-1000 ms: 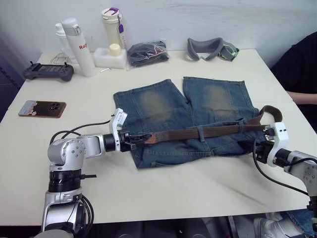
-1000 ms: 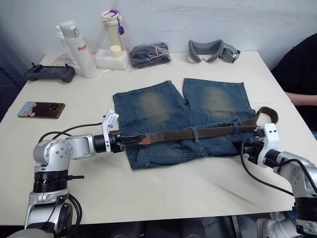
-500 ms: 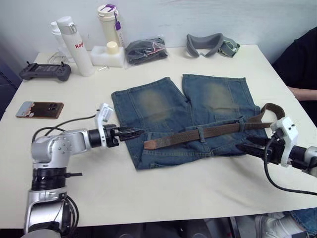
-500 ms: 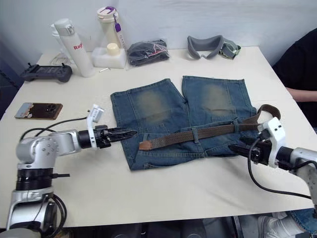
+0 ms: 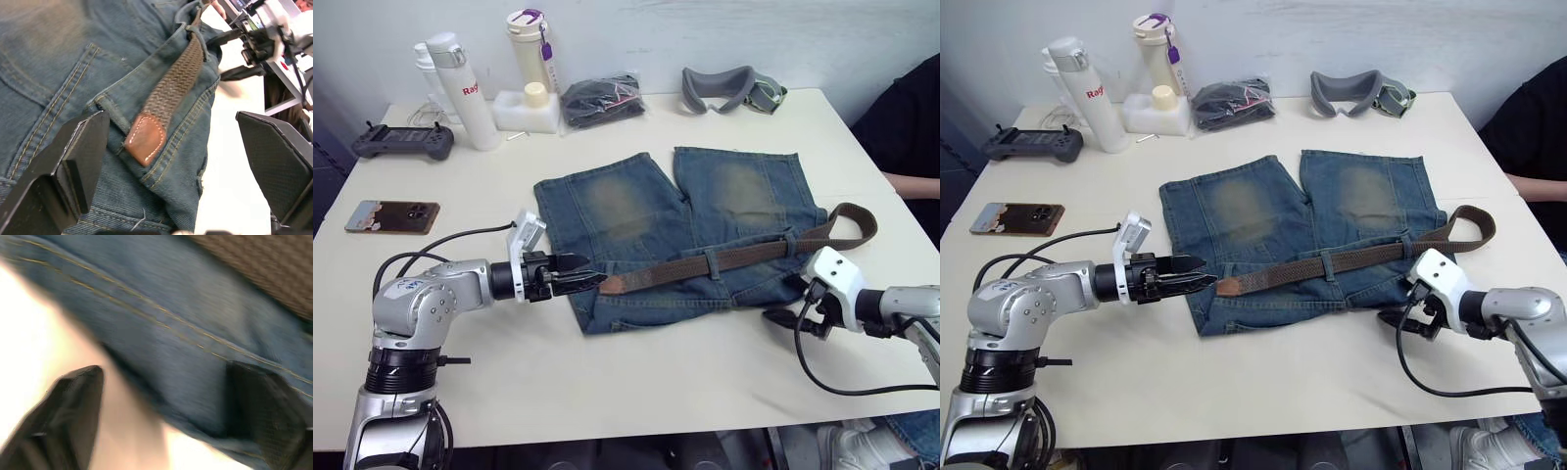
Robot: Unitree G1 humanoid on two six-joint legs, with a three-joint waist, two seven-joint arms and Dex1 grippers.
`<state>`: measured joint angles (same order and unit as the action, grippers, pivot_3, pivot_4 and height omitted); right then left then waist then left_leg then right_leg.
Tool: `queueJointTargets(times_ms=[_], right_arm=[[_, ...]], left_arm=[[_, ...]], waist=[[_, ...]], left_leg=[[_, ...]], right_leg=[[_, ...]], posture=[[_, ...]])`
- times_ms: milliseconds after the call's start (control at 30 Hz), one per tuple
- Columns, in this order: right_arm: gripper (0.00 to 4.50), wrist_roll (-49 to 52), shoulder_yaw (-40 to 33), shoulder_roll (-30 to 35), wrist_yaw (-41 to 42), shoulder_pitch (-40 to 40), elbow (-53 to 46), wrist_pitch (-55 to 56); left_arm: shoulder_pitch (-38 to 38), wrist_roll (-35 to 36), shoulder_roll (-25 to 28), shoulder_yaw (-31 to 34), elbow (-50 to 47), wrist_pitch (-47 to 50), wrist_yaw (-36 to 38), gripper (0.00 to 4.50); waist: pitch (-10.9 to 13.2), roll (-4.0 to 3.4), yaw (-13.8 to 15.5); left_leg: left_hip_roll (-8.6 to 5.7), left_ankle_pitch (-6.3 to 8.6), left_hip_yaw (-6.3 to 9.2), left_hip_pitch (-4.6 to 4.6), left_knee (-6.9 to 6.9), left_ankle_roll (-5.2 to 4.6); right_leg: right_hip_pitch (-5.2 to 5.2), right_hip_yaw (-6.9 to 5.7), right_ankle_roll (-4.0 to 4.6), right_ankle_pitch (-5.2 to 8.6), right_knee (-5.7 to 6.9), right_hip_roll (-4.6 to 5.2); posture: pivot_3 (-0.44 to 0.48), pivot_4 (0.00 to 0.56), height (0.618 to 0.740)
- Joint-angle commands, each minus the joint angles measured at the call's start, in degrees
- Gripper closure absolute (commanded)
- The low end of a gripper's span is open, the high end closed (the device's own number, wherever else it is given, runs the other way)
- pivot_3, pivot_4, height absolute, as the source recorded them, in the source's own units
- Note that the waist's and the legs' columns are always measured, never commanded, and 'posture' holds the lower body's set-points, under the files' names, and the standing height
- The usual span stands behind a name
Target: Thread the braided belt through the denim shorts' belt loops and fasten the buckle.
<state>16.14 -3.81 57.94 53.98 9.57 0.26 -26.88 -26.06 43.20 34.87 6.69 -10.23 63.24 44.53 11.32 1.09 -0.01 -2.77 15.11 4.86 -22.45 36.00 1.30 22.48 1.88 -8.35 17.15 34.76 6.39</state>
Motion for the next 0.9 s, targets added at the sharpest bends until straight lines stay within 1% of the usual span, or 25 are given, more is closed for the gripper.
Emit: queueJointTargets(times_ms=[33, 67, 100, 133, 167, 200, 367, 467, 600, 667, 700, 767, 800, 833, 867, 900], right_arm=[[2.30, -3.9, -1.6, 1.7, -1.8, 1.3, 6.6, 1.8], [2.99, -4.7, -1.7, 2.1, -2.2, 2.0, 8.4, 2.6], [3.38, -5.7, -1.7, 2.5, -2.7, 2.7, 10.3, 3.5], [3.69, -6.5, -1.8, 2.7, -3.6, 3.8, 12.3, 4.2], [4.17, -7.3, -1.9, 2.7, -4.4, 5.0, 14.2, 4.9], [4.48, -7.9, -1.8, 2.6, -4.8, 5.9, 15.6, 5.5], [4.48, -14.2, 1.0, 1.2, -10.2, 13.4, 26.2, 13.6], [4.48, -17.6, 2.7, -0.4, -13.7, 17.7, 31.1, 18.7], [4.48, -18.2, 2.8, -1.0, -12.6, 19.2, 33.1, 24.1], [3.52, -18.3, 2.5, 0.4, -10.4, 18.3, 31.7, 25.8], [3.18, -18.4, 2.0, 1.5, -9.9, 17.9, 30.9, 26.5], [2.23, -18.4, 1.0, 3.0, -9.0, 17.6, 30.2, 27.2], [1.79, -17.3, -0.2, 3.8, -8.4, 18.0, 29.7, 26.1], [1.26, -15.8, -1.5, 4.6, -7.3, 18.7, 29.3, 24.7], [0.86, -13.5, -3.1, 5.3, -5.4, 19.5, 28.6, 22.0], [0.29, -10.8, -4.8, 5.6, -3.5, 20.1, 27.4, 18.3]], left_arm=[[0.1, 1.2, -0.5, 0.7, -1.8, -0.8, -0.3, 0.00], [0.1, 1.3, -0.8, 0.7, -1.9, -0.8, -0.5, 0.00], [0.2, 1.3, -1.1, 0.6, -2.0, -0.9, -0.7, 0.00], [0.2, 1.4, -1.4, 0.5, -2.1, -1.0, -0.9, 0.00], [0.3, 1.4, -1.7, 0.5, -2.2, -1.1, -1.0, 0.00], [0.3, 1.4, -2.0, 0.4, -2.2, -1.1, -1.2, 0.00], [0.1, 1.5, -4.5, -0.4, -2.6, -1.0, -2.6, 0.00], [-0.3, 1.2, -5.7, -1.1, -2.4, -1.2, -3.0, 0.00], [-0.7, 1.0, -6.6, -1.7, -2.2, -1.4, -3.3, 0.00], [-0.8, 0.9, -6.7, -1.9, -2.1, -1.5, -3.2, 0.00], [-0.8, 0.8, -6.8, -2.1, -2.1, -1.6, -3.1, 0.00], [-0.8, 0.9, -6.8, -2.3, -2.0, -1.7, -2.9, 0.00], [-0.8, 0.9, -6.7, -2.6, -1.9, -1.8, -2.6, 0.00], [-0.9, 0.9, -6.7, -2.9, -1.7, -1.9, -2.2, 0.00], [-1.1, 0.8, -6.5, -3.6, -1.4, -2.1, -1.5, 0.00], [-1.3, 0.6, -6.3, -4.2, -1.2, -2.3, -0.8, 0.00]], waist=[[0.0, 0.00, 0.1], [0.0, 0.00, 0.2], [0.0, 0.00, 0.2], [0.0, 0.00, 0.3], [0.0, 0.00, 0.3], [0.0, 0.00, 0.3], [0.0, -0.01, 0.4], [0.0, -0.05, 0.0], [0.0, -0.08, -0.1], [0.0, -0.09, -0.2], [0.0, -0.09, -0.3], [0.1, -0.23, -0.3], [0.1, -0.24, -0.3], [0.1, -0.25, -0.3], [0.2, -0.28, -0.3], [0.2, -0.33, -0.3]], left_leg=[[0.00, -0.01, -0.01, 0.00, 0.00, -0.01], [-0.01, -0.02, 0.00, 0.00, 0.02, -0.02], [-0.01, -0.02, 0.01, 0.00, 0.03, -0.02], [-0.02, -0.02, 0.01, 0.00, 0.04, -0.02], [-0.09, -0.04, 0.00, 0.00, 0.05, -0.05], [-0.16, -0.06, -0.01, -0.01, 0.04, -0.08], [-0.23, -0.12, -0.04, -0.03, 0.03, -0.04], [-0.21, -0.14, -0.06, -0.03, -0.01, 0.01], [-0.18, -0.19, -0.10, -0.04, -0.04, 0.11], [-0.18, -0.19, -0.14, -0.04, -0.04, 0.11], [-0.17, -0.19, -0.18, -0.04, -0.03, 0.11], [-0.17, -0.18, -0.23, -0.02, -0.02, 0.10], [-0.17, -0.17, -0.25, -0.02, -0.01, 0.09], [-0.16, -0.17, -0.26, 0.00, -0.01, 0.09], [-0.15, -0.18, -0.28, 0.01, -0.01, 0.09], [-0.15, -0.17, -0.29, 0.02, 0.00, 0.08]], right_leg=[[0.00, 0.00, 0.00, -0.01, 0.00, 0.01], [-0.02, 0.00, 0.00, -0.02, 0.00, 0.01], [-0.02, -0.01, -0.01, -0.03, 0.00, 0.01], [-0.03, -0.01, -0.02, -0.04, 0.00, 0.02], [-0.04, 0.00, -0.06, -0.06, -0.01, 0.07], [-0.04, 0.01, -0.10, -0.08, -0.01, 0.14], [-0.01, 0.04, -0.15, -0.11, -0.03, 0.17], [0.01, 0.04, -0.14, -0.10, -0.03, 0.13], [0.06, 0.07, -0.14, -0.10, -0.02, 0.09], [0.06, 0.09, -0.15, -0.10, -0.03, 0.09], [0.06, 0.12, -0.15, -0.10, -0.02, 0.08], [0.07, 0.17, -0.16, -0.10, -0.01, 0.08], [0.07, 0.19, -0.16, -0.11, 0.00, 0.07], [0.07, 0.20, -0.16, -0.11, 0.01, 0.06], [0.07, 0.21, -0.16, -0.11, 0.03, 0.06], [0.06, 0.22, -0.16, -0.11, 0.04, 0.05]], posture=[[0.000, 0.150, 0.740], [0.000, 0.150, 0.740], [0.000, 0.150, 0.740], [0.000, 0.150, 0.740], [0.000, 0.150, 0.740], [0.000, 0.150, 0.740], [0.000, 0.150, 0.740], [0.000, 0.150, 0.740], [0.000, 0.150, 0.740], [0.000, 0.150, 0.740], [0.000, 0.150, 0.740], [0.000, 0.150, 0.740], [0.000, 0.150, 0.740], [0.000, 0.150, 0.740], [0.000, 0.150, 0.740], [0.000, 0.150, 0.740]])
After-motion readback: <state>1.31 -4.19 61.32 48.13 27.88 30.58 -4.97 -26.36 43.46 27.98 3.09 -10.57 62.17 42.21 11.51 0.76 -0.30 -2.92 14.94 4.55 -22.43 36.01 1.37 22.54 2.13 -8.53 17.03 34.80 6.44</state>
